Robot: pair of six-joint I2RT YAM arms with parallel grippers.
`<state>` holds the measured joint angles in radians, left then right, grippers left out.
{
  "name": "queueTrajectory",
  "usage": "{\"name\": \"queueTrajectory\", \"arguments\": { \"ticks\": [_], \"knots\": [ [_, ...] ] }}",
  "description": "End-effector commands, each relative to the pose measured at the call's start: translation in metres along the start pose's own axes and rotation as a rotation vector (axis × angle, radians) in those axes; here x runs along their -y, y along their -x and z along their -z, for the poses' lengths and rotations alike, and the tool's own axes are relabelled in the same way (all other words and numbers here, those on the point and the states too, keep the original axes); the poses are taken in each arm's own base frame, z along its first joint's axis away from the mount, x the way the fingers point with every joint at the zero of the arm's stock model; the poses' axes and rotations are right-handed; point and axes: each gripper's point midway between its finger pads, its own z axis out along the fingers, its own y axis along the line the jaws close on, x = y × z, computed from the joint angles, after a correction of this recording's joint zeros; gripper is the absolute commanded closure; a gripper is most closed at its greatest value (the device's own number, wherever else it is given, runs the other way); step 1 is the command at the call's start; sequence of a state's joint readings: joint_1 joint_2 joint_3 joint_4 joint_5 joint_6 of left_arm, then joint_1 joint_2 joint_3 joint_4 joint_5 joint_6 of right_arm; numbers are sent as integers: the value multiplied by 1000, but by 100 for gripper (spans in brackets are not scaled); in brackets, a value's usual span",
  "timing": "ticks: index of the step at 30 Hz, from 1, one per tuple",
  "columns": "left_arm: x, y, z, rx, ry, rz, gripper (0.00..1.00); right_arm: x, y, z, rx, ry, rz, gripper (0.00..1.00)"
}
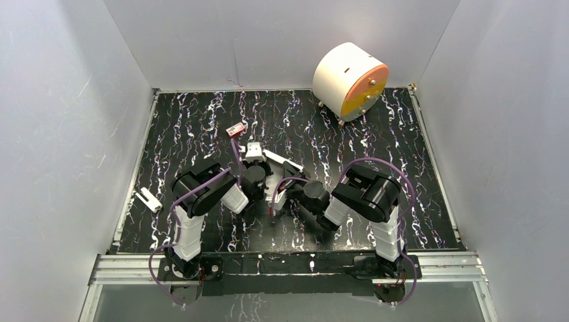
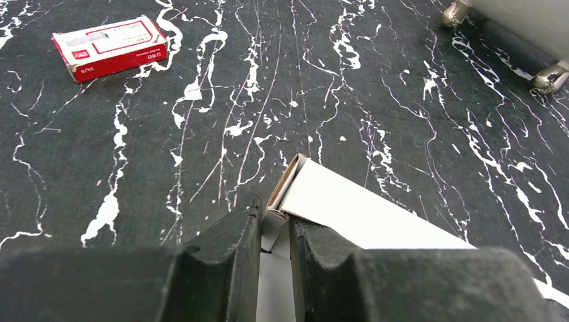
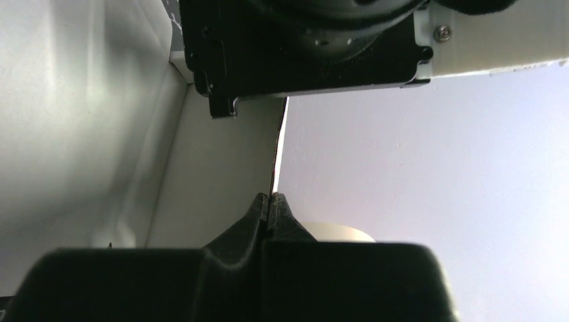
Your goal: Fold the paper box
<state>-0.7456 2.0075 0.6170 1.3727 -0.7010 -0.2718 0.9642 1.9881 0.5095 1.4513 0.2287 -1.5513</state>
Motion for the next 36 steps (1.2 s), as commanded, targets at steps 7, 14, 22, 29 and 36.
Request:
{"name": "queueTrajectory", "arguments": {
  "ticks": [7, 14, 22, 29, 36],
  "knots": [
    [-40, 37, 8, 147, 17, -11, 75, -21, 4, 10, 19, 57, -34, 100],
    [-32, 39, 17, 178, -79, -53, 64, -21, 1, 9, 14, 57, -39, 100],
    [-43, 47, 24, 181, -101, -74, 55, -20, 0, 9, 14, 53, -42, 100],
    [-45, 64, 37, 193, -203, -61, 45, -19, -2, 7, 15, 50, -42, 100],
    [-52, 81, 44, 200, -224, 71, 38, -13, -2, 5, 16, 41, -46, 94]
  ]
}}
